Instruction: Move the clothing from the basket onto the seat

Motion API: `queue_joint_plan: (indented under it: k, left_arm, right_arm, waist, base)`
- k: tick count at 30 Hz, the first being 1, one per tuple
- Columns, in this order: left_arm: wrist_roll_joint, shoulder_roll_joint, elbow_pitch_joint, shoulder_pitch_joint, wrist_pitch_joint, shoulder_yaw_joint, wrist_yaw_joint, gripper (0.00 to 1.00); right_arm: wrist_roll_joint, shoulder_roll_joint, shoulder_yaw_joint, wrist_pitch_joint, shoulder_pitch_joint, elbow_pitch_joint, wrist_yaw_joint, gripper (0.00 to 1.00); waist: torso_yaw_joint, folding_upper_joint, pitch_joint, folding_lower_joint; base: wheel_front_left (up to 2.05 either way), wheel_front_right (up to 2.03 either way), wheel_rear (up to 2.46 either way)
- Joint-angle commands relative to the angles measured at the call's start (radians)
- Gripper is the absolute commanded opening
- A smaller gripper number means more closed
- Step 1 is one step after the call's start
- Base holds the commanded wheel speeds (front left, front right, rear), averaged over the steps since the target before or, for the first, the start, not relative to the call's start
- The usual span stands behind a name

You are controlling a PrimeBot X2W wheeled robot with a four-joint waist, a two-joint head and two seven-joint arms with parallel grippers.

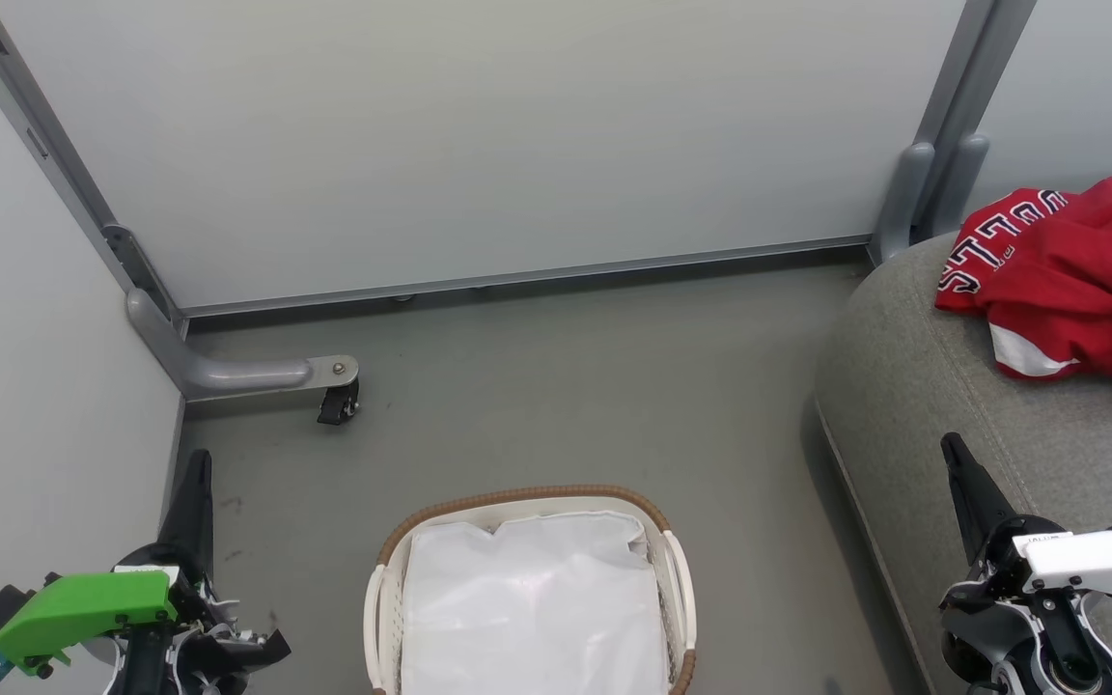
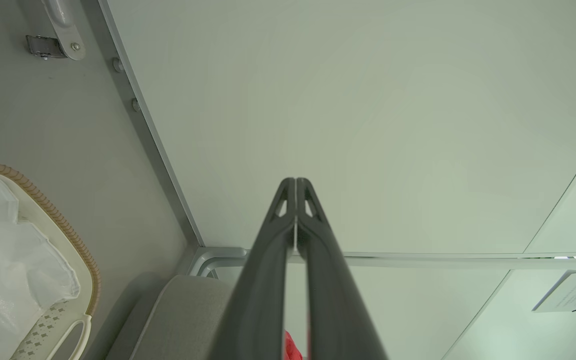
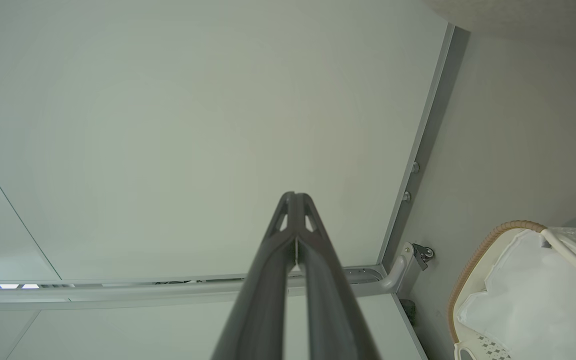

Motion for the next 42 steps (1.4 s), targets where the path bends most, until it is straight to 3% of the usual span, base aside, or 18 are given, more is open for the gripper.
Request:
queue_joint_plan:
  k: [1, 42]
  left_arm:
    - [-0.003, 0.007, -0.002, -0.009, 0.004, 0.002, -0.004, 0.0]
    - [-0.003, 0.007, -0.002, -0.009, 0.003, 0.002, -0.004, 0.0]
  right_arm:
    - [0.003, -0.006, -0.002, 0.003, -0.009, -0.004, 0.0, 0.0]
    - [0.003, -0.006, -0.002, 0.003, -0.009, -0.004, 0.0, 0.0]
  waist:
    - [0.0, 0.0, 0.0, 0.0]
    - [0.0, 0.0, 0.0, 0.0]
  base:
    - [0.0, 0.0, 0.0]
    - [0.0, 0.0, 0.0]
